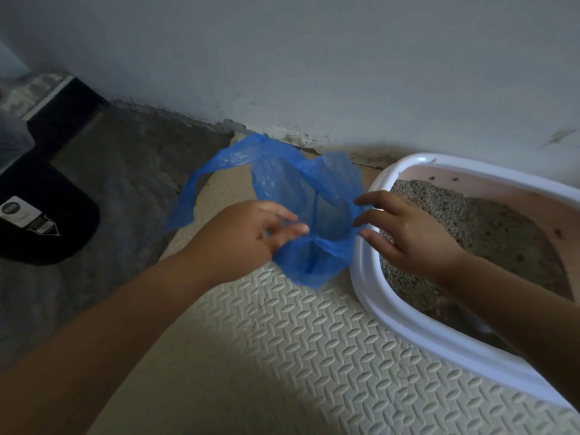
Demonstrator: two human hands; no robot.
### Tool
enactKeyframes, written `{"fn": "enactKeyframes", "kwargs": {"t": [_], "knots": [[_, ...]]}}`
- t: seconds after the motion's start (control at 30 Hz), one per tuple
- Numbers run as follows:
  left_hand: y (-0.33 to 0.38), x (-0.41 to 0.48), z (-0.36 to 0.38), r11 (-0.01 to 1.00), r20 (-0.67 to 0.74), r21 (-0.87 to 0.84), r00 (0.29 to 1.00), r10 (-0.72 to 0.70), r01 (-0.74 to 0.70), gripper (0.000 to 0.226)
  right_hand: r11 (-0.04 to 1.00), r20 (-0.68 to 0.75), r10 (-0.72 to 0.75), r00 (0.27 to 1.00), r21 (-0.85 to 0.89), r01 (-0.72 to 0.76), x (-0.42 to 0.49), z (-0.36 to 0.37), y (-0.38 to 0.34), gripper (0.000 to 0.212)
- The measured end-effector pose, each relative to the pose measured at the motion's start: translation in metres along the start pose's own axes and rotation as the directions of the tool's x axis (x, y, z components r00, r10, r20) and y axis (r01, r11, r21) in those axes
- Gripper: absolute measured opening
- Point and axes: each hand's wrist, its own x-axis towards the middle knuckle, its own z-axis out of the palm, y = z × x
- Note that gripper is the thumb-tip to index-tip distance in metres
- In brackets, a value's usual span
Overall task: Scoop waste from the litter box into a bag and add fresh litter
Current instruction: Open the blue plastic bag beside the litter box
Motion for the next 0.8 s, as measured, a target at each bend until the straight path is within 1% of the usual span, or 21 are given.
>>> {"fn": "enactKeyframes", "kwargs": {"t": [0.03, 0.07, 0.1, 0.17, 0.23, 0.33, 0.4, 0.43, 0.5, 0.57, 0.67, 0.73, 0.8], "knots": [[-0.001, -0.001, 0.003, 0.988, 0.0, 0.15, 0.999, 0.045, -0.044, 0.052, 0.999, -0.006, 0.024, 1.0, 0.031, -0.024, -0.002, -0.002, 0.0, 0.041], [-0.002, -0.002, 0.006, 0.966, 0.003, 0.251, 0.998, 0.065, -0.064, 0.053, 0.997, -0.019, 0.052, 0.998, 0.061, -0.051, -0.003, -0.003, -0.001, 0.043], [-0.002, -0.004, 0.008, 0.951, 0.023, 0.305, 0.999, 0.041, -0.046, 0.058, 0.993, -0.033, 0.083, 0.996, 0.083, -0.08, -0.005, -0.003, -0.002, 0.044], [-0.003, -0.007, 0.012, 0.946, 0.063, 0.325, 0.998, -0.015, -0.007, 0.07, 0.984, -0.057, 0.151, 0.987, 0.1, -0.145, -0.009, -0.001, -0.003, 0.041], [-0.002, -0.01, 0.015, 0.93, 0.128, 0.369, 0.991, -0.035, -0.014, 0.078, 0.975, -0.066, 0.201, 0.977, 0.104, -0.194, -0.014, 0.002, -0.003, 0.039], [-0.001, -0.011, 0.018, 0.897, 0.227, 0.441, 0.972, -0.062, -0.046, 0.1, 0.976, -0.023, 0.207, 0.978, 0.07, -0.205, -0.02, 0.006, -0.001, 0.042], [0.0, -0.011, 0.019, 0.885, 0.25, 0.462, 0.965, -0.074, -0.052, 0.111, 0.979, 0.007, 0.2, 0.98, 0.044, -0.2, -0.023, 0.007, 0.001, 0.047], [-0.001, -0.011, 0.019, 0.88, 0.247, 0.47, 0.968, -0.054, -0.071, 0.112, 0.979, 0.01, 0.198, 0.98, 0.043, -0.199, -0.024, 0.007, 0.002, 0.05], [0.0, -0.011, 0.021, 0.868, 0.234, 0.483, 0.972, 0.002, -0.118, 0.106, 0.98, 0.01, 0.197, 0.98, 0.041, -0.197, -0.026, 0.006, 0.002, 0.053], [0.003, -0.01, 0.024, 0.867, 0.223, 0.48, 0.975, 0.027, -0.133, 0.1, 0.98, 0.015, 0.198, 0.98, 0.027, -0.198, -0.027, 0.004, 0.002, 0.055], [0.01, -0.007, 0.03, 0.863, 0.229, 0.481, 0.972, 0.046, -0.154, 0.101, 0.978, 0.014, 0.206, 0.978, 0.021, -0.206, -0.03, -0.003, 0.001, 0.059], [0.015, -0.003, 0.035, 0.855, 0.249, 0.487, 0.967, 0.062, -0.18, 0.101, 0.971, 0.015, 0.236, 0.972, 0.03, -0.236, -0.034, -0.01, -0.001, 0.061], [0.019, 0.002, 0.041, 0.849, 0.27, 0.488, 0.96, 0.077, -0.205, 0.102, 0.958, -0.009, 0.287, 0.958, 0.021, -0.287, -0.042, -0.02, -0.002, 0.059]]}}
